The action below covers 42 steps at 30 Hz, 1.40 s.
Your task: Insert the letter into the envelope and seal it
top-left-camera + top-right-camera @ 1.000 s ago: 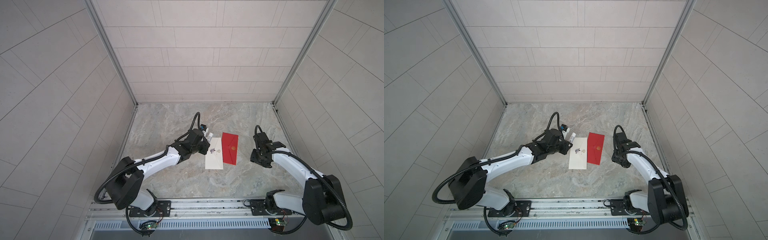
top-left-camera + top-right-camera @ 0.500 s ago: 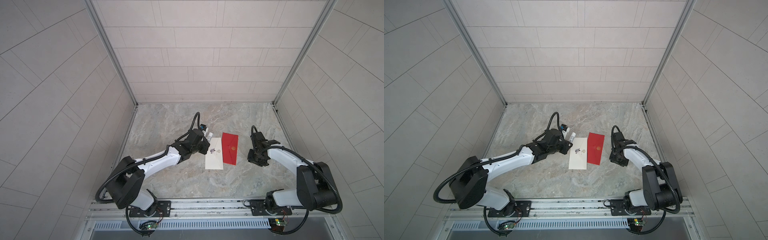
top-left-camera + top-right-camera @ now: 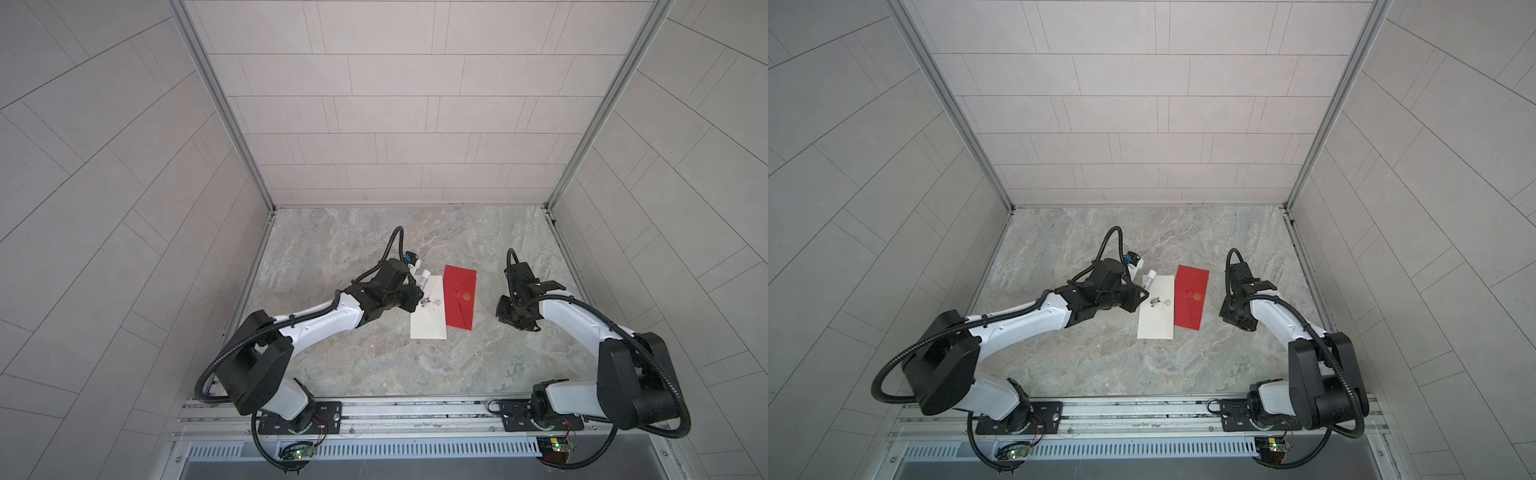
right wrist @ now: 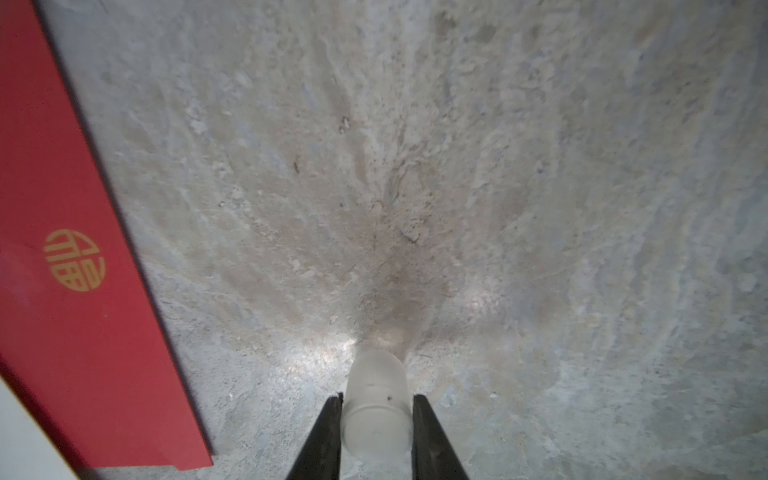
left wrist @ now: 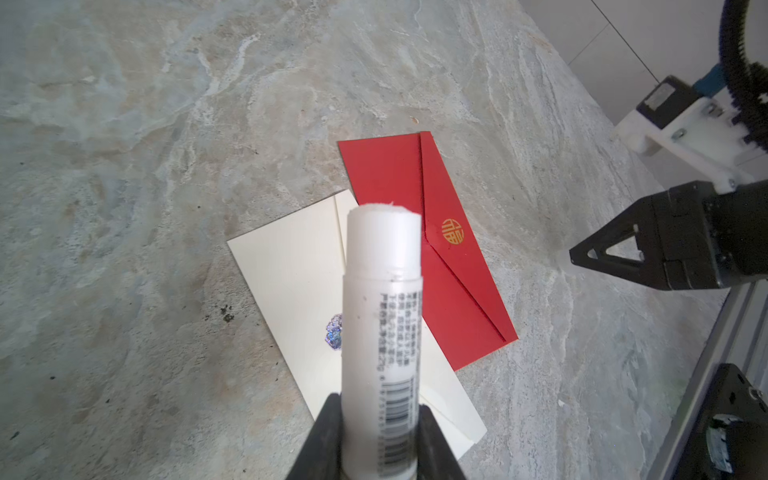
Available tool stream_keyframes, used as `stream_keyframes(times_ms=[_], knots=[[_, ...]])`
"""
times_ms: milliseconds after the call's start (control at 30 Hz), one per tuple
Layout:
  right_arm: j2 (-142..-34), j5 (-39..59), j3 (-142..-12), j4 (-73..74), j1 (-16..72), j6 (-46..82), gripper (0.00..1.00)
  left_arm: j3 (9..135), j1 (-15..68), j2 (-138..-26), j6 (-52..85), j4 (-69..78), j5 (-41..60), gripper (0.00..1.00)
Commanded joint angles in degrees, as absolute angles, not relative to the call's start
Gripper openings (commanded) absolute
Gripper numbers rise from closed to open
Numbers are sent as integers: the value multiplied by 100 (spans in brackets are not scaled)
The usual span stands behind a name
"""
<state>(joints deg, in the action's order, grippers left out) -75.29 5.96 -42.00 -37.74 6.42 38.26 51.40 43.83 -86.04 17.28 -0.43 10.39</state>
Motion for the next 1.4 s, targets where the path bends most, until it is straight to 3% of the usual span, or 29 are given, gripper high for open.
stream_keyframes(times_ms=[0, 100, 267, 433, 767, 1367], knots=[[-7190, 1042, -4356, -3891, 602, 3601, 26, 5176, 4402, -8543, 1301, -2, 1402, 0], [-7043, 1892, -4572, -3861, 600, 3387, 26, 5083, 4403, -8502, 1012, 7, 1649, 0], [-6990, 4197, -4891, -3337, 601, 3386, 26, 5017, 4404, -8472, 714, -26, 1933, 0], [-6877, 5297, -5017, -2679, 608, 3690, 26, 4934, 4412, -8379, 445, -81, 2024, 0], [-7027, 5907, -5045, -2293, 888, 3901, 25, 4626, 4519, -7898, -84, 30, 2329, 0], [-7217, 6128, -5167, -2171, 1343, 3928, 23, 4528, 4553, -7641, -229, 180, 2600, 0]])
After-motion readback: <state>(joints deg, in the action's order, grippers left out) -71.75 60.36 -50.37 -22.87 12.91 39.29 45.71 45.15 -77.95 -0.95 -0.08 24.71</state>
